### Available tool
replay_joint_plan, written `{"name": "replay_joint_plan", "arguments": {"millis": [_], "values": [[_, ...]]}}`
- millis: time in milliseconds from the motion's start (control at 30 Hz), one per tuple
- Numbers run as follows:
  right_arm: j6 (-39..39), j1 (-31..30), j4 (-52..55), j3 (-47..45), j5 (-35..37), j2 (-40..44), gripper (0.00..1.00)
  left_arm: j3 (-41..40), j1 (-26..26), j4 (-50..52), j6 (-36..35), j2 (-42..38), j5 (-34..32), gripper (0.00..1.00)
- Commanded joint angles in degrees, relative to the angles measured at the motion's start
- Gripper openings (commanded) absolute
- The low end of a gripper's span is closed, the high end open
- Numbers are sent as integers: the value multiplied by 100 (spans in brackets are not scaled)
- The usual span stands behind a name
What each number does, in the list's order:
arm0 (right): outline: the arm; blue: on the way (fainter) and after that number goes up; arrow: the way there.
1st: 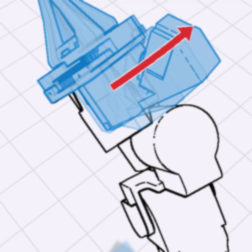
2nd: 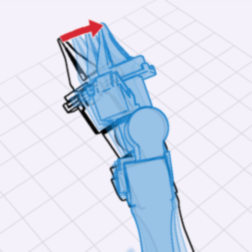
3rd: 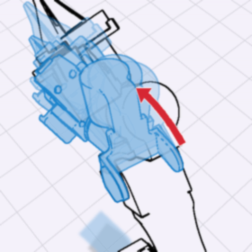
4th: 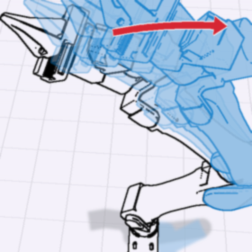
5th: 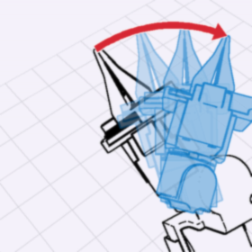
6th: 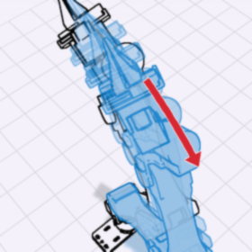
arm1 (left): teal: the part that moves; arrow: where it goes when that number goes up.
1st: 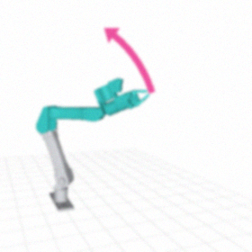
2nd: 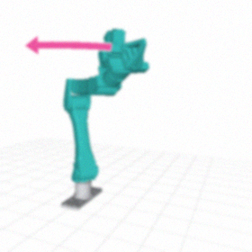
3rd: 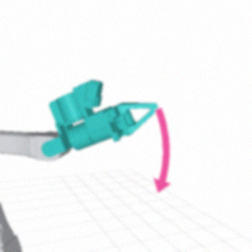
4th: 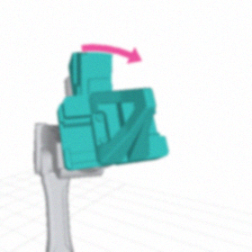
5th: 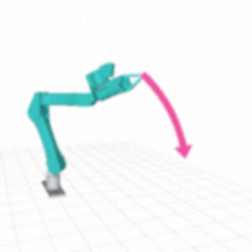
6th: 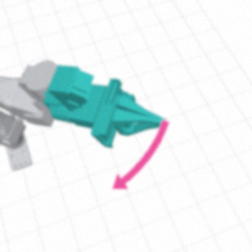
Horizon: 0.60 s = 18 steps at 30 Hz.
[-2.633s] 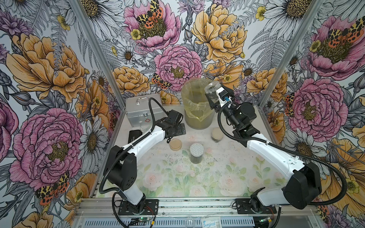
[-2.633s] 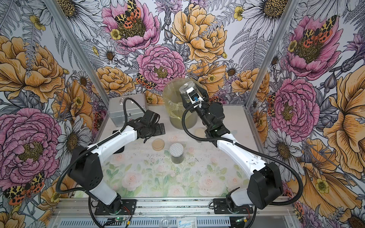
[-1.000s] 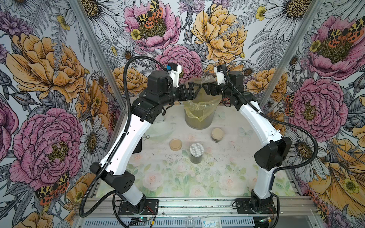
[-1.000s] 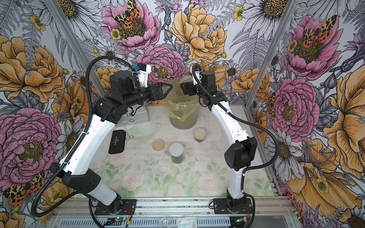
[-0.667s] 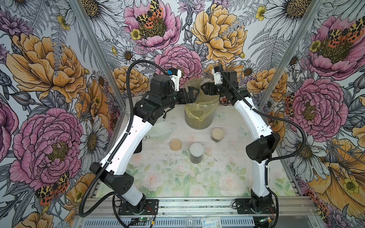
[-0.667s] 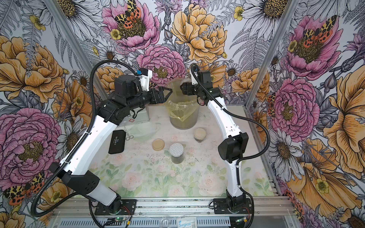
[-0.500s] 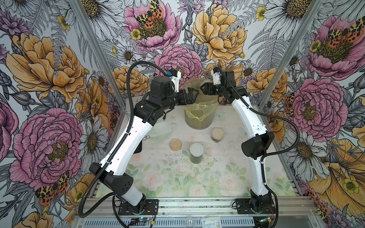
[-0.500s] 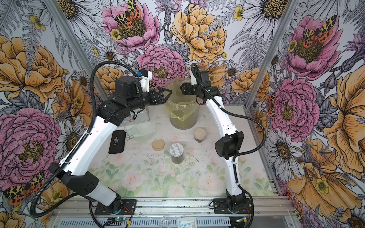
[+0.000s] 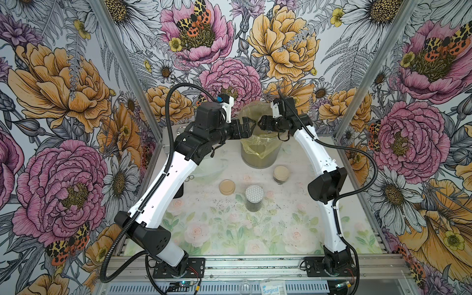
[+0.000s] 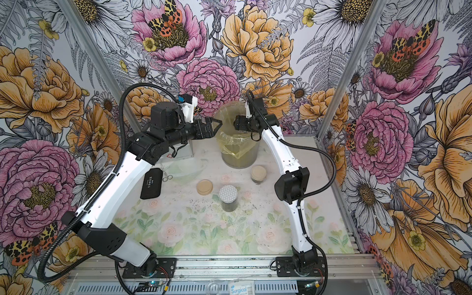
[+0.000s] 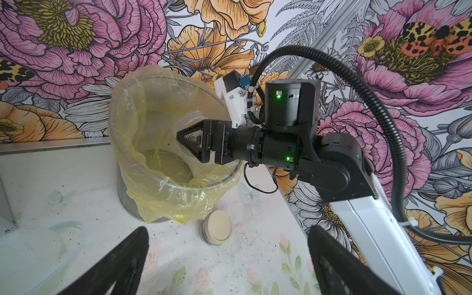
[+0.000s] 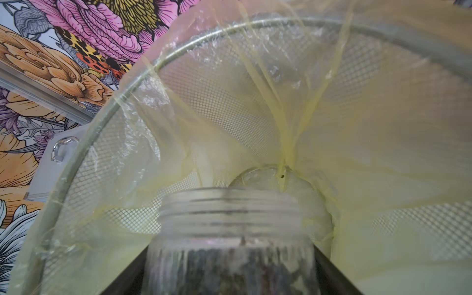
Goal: Empty moldy tea leaves from jars
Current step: Pour the moldy tea leaves from the jar into the trash bin.
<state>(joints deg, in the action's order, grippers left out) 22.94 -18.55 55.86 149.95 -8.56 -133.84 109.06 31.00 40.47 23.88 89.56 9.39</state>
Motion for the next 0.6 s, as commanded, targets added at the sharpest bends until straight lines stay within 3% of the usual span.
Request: {"name": "replay_joint_plan", "arguments": {"millis": [0, 233, 567], "values": [[33, 24, 274, 400, 217, -129, 0, -25, 33, -103, 62, -141, -146, 99], [-629, -20, 911, 546, 308, -398, 0, -14, 29, -108, 110, -97, -118, 99], [-1731, -136, 1379, 642, 996, -283, 0, 88, 20, -110, 196, 42, -43, 99]]}}
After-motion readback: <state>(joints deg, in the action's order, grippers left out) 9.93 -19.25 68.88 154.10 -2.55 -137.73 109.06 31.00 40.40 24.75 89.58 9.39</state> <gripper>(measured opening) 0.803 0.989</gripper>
